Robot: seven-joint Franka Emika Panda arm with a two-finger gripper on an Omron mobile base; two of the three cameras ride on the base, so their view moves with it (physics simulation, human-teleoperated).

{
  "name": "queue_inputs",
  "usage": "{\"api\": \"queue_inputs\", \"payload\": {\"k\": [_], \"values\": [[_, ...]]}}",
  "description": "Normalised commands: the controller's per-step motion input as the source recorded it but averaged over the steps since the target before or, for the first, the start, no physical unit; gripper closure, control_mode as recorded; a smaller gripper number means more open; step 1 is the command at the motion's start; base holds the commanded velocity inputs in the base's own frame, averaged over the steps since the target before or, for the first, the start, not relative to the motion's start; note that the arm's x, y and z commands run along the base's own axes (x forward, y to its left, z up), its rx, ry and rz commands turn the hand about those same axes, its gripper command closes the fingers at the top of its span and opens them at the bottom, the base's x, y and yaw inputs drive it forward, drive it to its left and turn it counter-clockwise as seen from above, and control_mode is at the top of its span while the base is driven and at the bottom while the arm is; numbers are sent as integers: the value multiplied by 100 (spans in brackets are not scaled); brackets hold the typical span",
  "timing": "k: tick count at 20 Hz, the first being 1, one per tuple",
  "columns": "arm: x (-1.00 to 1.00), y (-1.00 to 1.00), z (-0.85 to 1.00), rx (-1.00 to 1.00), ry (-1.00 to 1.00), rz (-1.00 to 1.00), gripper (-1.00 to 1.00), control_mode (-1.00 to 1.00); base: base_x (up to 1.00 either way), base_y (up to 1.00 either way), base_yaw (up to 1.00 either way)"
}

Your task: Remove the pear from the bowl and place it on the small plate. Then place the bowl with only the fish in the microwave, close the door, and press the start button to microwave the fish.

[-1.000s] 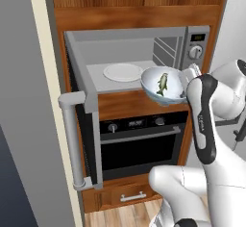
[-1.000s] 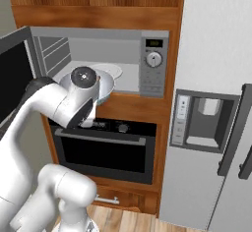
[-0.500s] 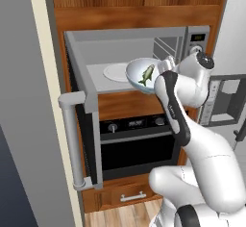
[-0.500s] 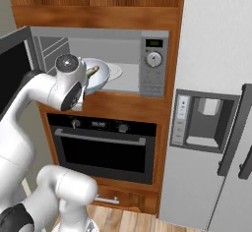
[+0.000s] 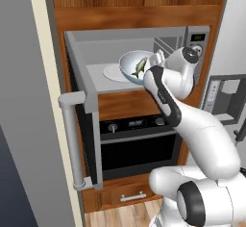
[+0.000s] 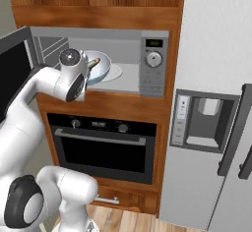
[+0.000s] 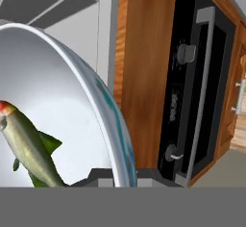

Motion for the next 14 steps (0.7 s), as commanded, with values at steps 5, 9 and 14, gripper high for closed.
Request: {"api": "queue_inputs", "payload": {"k": [5,9,14], "values": [[37,16,-4,0,-1,0,100,-100,0,0,0],[33,13,-8,0,0,1,100,-100,0,0,0],[32,0,-5,0,0,7,100,-100,0,0,0]]}}
